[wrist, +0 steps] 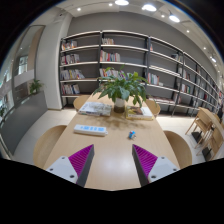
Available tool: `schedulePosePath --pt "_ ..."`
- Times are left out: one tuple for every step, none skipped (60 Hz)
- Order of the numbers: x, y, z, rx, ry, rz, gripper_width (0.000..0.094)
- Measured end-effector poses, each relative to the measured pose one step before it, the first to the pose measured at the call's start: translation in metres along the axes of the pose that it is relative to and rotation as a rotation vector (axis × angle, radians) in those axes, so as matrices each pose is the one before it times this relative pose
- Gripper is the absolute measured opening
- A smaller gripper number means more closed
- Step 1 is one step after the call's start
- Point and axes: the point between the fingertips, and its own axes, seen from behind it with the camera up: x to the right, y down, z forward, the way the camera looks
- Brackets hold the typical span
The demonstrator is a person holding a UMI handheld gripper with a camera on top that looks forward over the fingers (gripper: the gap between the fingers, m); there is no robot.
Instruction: Unplug charger
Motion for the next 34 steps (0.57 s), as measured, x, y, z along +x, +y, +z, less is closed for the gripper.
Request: schedulePosePath --pt "-0.00307 0.00530 0.00182 -0.00322 -0.00085 -0.0027 0.0752" --pt "-0.00286 0.00430 -0.01031 -0.00149 -0.00104 -0.0012 0.0751" --pt "-0.00230 0.00243 -0.00392 -0.00022 -0.00116 -0.0005 0.0753" --pt "-0.00239 0.00258 -0.00365 0.00047 -0.00196 0.0004 0.0751" --pt "-0.00201 0.00199 -0.00363 0.00062 -0.00182 0.0015 0.0751" --pt "-0.00198 0.00195 -0.00337 0.00106 -0.00168 0.0020 0.0751" --pt "-0.00160 0.00174 -0.00348 0.00096 -0.00096 0.0018 0.0751" --pt "-0.00126 0.00179 -0.00325 -0.00038 -0.00021 0.0019 0.0750" --pt "-0.00035 0.00012 0.00322 -0.00162 0.00102 0.0018 0.0751" --pt "-0.00067 0.00164 -0.00267 -0.00126 0.00100 0.0016 0.0749" --pt "-0.00033 0.00240 -0.00441 -0.00159 0.00119 0.0013 0.0749" --pt "-0.00010 0.00127 -0.00219 -0.00137 0.00283 0.0005 0.0750" --pt "-0.00002 0.00110 -0.00193 -0.00145 0.00281 0.0004 0.0750" --pt "0.00011 0.00056 -0.00201 0.00020 0.00216 0.0008 0.0750" --pt "0.00026 0.00002 -0.00215 0.00282 0.00176 0.0022 0.0751" --pt "0.00032 -0.00021 -0.00215 0.00428 0.00161 0.0033 0.0752" --pt "0.00002 -0.00016 -0.00217 0.00383 0.00137 0.0044 0.0751" --pt "-0.00029 -0.00031 0.00115 0.00262 0.00095 0.0053 0.0750" --pt "0.00018 -0.00014 -0.00173 0.00166 0.00025 0.0058 0.0751" --pt "0.00138 -0.00043 -0.00158 0.00123 -0.00019 0.0068 0.0748" --pt "0.00058 0.00007 -0.00148 0.00167 0.00064 0.0058 0.0750" --pt "0.00064 -0.00027 -0.00119 0.00174 0.00146 0.0035 0.0751" --pt "0.00069 -0.00029 -0.00126 0.00221 0.00217 0.0024 0.0749" --pt "0.00040 -0.00057 -0.00087 0.00378 0.00154 0.0032 0.0750" --pt "0.00086 -0.00078 -0.00122 0.00356 0.00140 0.0040 0.0749" --pt "0.00047 -0.00068 -0.00105 0.00254 0.00187 0.0030 0.0749" --pt "0.00051 -0.00042 -0.00073 0.00174 0.00186 0.0020 0.0748" --pt "0.00030 -0.00028 -0.00090 0.00074 0.00058 0.0026 0.0747" --pt "-0.00100 -0.00063 0.00455 0.00078 0.00092 0.0030 0.0748" --pt "0.00047 -0.00026 -0.00360 0.00079 -0.00097 0.0040 0.0748" --pt "0.00029 -0.00036 -0.00109 0.00200 -0.00012 0.0026 0.0748" --pt "0.00006 -0.00045 -0.00065 0.00221 -0.00007 0.0018 0.0748" --pt "0.00033 -0.00022 -0.00060 0.00172 0.00071 0.0008 0.0750" --pt "0.00036 -0.00009 -0.00066 0.00120 0.00105 0.0005 0.0750"
